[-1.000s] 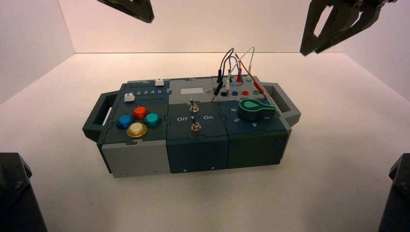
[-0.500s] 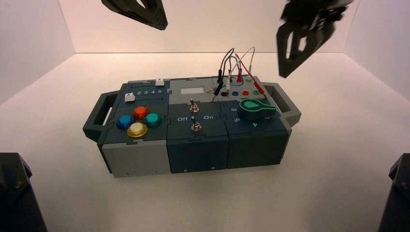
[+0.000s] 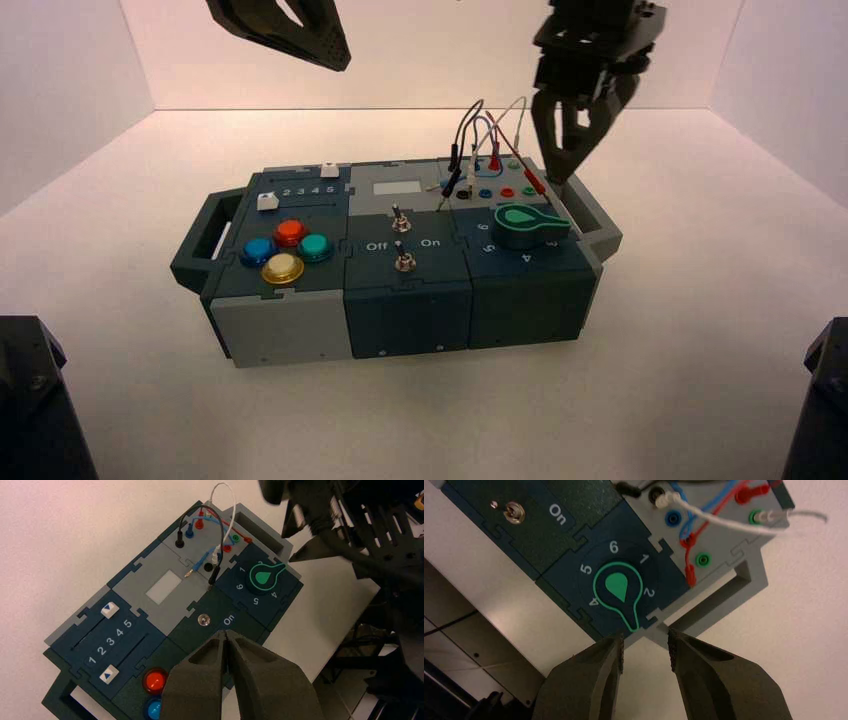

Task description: Insert the red wire.

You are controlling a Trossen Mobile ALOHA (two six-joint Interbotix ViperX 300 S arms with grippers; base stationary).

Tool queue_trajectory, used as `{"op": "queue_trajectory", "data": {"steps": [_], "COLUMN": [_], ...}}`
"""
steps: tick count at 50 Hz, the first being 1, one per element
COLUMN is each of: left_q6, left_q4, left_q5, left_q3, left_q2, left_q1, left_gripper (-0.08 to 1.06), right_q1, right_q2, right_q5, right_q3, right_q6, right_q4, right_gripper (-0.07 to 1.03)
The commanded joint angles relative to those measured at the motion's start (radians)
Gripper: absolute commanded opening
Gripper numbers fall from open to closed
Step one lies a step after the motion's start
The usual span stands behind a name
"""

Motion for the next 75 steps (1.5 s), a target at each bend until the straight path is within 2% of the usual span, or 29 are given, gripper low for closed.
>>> {"op": "queue_trajectory", "data": {"steps": [1,16,44,75], "left_q6": [-0.003,0.002,0.012,0.020], "left_q4": [-0.002,-0.003,0.000,0.006], "left_q5": [-0.009,-0.008,-0.006,-0.006], "left_q3": [-0.012,-0.009,-0.008,-0.006], "left_q2": [-0.009,-0.014,-0.018,-0.028], "left_q1": [-0.005,-0.009,-0.009,-0.009], "left_gripper": [-0.01,-0.01,-0.01,-0.01], "right_q1": [0.003,0.003,0.003,0.003], "right_q2": [0.015,0.098,0.187,0.272], "right_q5": [0.011,0.044,0.083,0.104], "right_q3": [-0.043,-0.100,-0.169,-0.232], "right_q6": [-0.011,-0.011,-0.014,-0.025], "right_q4": [-0.015,-0.069,-0.104,-0.120], "right_gripper": [0.48,0.48,0.48,0.48]}}
